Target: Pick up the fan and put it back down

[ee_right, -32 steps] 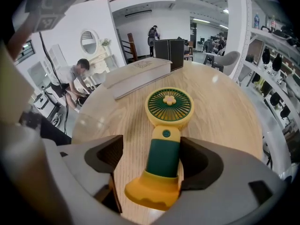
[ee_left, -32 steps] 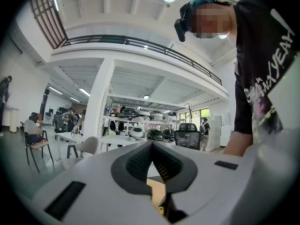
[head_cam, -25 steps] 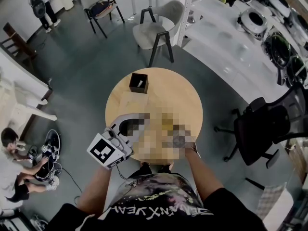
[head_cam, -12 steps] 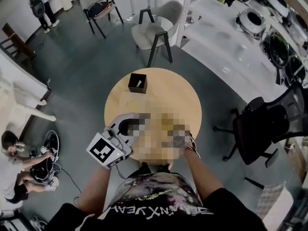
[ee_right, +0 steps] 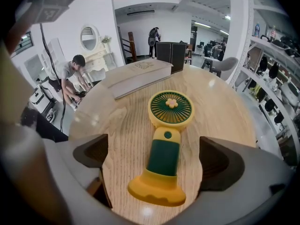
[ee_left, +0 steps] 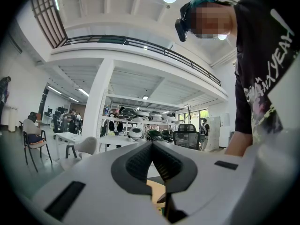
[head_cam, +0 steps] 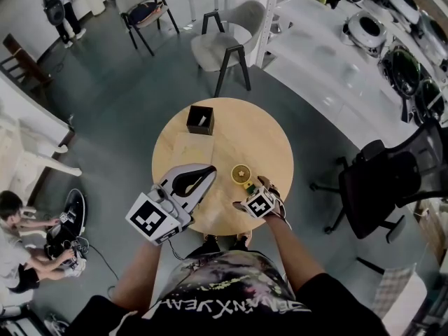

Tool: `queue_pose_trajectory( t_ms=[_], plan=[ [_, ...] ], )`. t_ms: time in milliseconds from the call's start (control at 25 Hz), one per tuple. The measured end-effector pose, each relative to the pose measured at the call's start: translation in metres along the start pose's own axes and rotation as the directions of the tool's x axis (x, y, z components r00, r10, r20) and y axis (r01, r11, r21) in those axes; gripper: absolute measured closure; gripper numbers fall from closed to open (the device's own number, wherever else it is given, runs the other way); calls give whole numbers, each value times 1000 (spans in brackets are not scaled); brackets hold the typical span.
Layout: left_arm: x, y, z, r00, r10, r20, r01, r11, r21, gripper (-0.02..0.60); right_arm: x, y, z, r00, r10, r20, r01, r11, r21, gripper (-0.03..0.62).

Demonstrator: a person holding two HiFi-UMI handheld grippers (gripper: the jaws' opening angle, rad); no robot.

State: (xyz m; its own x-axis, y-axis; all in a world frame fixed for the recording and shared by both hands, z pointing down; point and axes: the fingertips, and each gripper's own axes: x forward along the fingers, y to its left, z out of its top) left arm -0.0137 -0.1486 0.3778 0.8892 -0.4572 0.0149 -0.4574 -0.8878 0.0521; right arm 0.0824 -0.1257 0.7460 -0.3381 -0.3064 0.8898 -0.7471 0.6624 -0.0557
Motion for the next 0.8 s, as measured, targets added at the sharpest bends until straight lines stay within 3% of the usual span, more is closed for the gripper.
queue_pose_trajectory(
  t_ms=[440, 800],
  plan=[
    [1, 0, -2, 1000, -3, -3, 3, 1000, -1, 568, -6, -2, 7, 1000, -10, 21, 10, 1000, -6, 8],
    [1, 2, -2, 1000, -2, -7, 2, 1000, -1, 568, -54, 2, 72, 975, -26, 219, 32, 999, -27, 9]
  ],
)
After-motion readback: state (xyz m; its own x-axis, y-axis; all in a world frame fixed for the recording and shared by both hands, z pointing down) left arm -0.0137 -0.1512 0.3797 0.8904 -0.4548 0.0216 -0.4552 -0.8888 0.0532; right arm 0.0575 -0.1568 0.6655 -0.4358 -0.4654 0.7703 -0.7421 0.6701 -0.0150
